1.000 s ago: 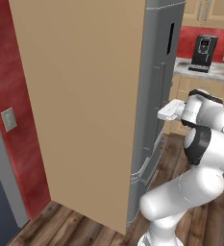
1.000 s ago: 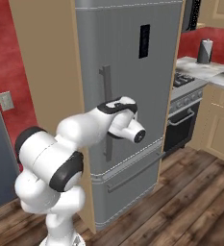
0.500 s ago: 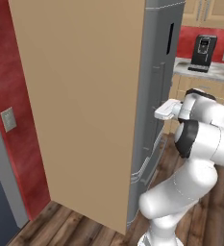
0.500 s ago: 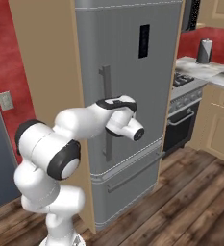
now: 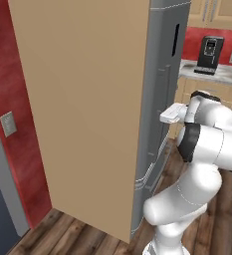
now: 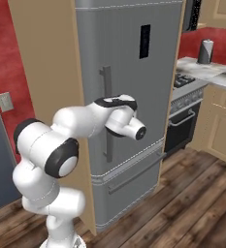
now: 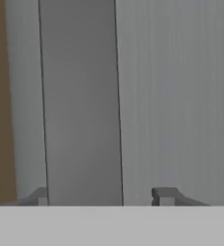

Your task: There is a bowl on the dining counter. Grab a lemon wedge from the fridge and place it in the bowl. Then get the liquor bottle and glass cup from the cabinet and place them next to the bowl.

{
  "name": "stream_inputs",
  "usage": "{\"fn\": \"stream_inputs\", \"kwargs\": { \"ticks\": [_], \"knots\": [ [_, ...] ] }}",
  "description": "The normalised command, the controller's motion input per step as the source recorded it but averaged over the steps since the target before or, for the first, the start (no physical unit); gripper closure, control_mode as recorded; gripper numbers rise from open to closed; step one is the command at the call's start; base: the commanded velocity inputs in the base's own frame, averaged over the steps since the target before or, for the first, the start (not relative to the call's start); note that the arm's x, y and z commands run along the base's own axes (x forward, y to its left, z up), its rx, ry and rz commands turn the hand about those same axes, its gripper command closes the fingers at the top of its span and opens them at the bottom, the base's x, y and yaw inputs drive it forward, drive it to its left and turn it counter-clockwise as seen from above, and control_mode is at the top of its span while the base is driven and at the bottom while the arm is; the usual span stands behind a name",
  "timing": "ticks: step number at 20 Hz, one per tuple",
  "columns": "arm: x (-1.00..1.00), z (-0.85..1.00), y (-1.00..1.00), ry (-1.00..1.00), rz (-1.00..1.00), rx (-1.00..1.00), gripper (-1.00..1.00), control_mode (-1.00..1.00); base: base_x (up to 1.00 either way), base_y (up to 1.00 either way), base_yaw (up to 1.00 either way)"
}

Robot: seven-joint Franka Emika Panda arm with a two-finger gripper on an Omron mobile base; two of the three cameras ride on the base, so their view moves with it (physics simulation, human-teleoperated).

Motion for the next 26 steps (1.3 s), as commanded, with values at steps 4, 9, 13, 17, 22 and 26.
{"fn": "stream_inputs", "kwargs": {
  "ticks": [4, 9, 13, 17, 22, 26],
  "knots": [
    [-0.01, -0.02, 0.01, 0.04, 0.0, 0.0, 1.0, -1.0, 0.0, 0.0, 0.0],
    [-0.71, -0.01, -0.03, 0.0, -0.05, 0.01, 1.0, -1.0, 0.0, 0.0, 0.0],
    [-0.87, 0.0, -0.24, 0.0, -0.15, 0.07, 1.0, -1.0, 0.0, 0.0, 0.0],
    [-0.65, 0.04, -0.6, 0.15, -0.15, 0.19, 1.0, -1.0, 0.0, 0.0, 0.0],
    [-0.52, 0.1, -0.89, 0.23, -0.05, 0.22, 1.0, -1.0, 0.0, 0.0, 0.0],
    [-0.43, 0.04, -1.0, 0.17, 0.0, 0.21, 1.0, -1.0, 0.0, 0.0, 0.0]
  ]
}}
